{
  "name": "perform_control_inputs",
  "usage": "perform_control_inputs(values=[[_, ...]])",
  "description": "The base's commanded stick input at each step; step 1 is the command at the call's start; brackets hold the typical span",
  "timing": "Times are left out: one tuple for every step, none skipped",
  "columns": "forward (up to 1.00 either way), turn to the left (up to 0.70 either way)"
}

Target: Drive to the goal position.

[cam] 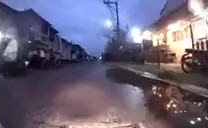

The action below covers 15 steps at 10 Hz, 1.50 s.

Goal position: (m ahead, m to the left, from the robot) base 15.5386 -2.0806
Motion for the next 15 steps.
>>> perform_control_inputs(values=[[0.50,0.00],[0.50,0.00],[0.50,0.00],[0.50,0.00],[0.50,0.00],[0.50,0.00],[0.50,0.00],[0.50,0.00],[0.50,0.00],[0.50,0.00],[0.50,0.00],[0.50,0.00],[0.50,0.00],[0.50,0.00],[0.50,0.00]])
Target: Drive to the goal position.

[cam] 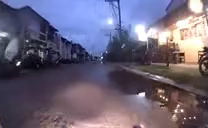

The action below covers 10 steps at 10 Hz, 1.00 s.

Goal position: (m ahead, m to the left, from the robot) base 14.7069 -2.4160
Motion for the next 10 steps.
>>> perform_control_inputs(values=[[0.50,0.00],[0.50,0.00],[0.50,0.00],[0.50,0.00],[0.50,0.00],[0.50,0.00],[0.50,0.00],[0.50,0.00],[0.50,0.00],[0.50,0.00]])
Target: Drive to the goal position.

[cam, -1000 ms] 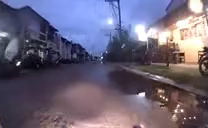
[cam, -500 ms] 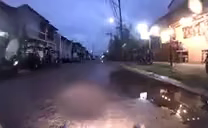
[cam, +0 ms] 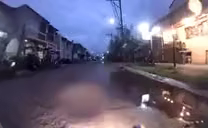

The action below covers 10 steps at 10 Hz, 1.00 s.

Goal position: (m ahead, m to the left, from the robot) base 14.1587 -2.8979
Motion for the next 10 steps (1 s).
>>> perform_control_inputs(values=[[0.50,0.00],[0.50,0.00],[0.50,0.00],[0.50,0.00],[0.50,0.00],[0.50,0.00],[0.50,0.00],[0.50,0.00],[0.50,0.00],[0.50,0.00]])
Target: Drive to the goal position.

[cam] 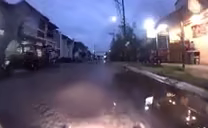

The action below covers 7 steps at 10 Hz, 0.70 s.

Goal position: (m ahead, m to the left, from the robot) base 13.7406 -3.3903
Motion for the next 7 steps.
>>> perform_control_inputs(values=[[0.50,0.00],[0.50,0.00],[0.50,0.00],[0.50,0.00],[0.50,0.00],[0.50,0.00],[0.50,0.00]])
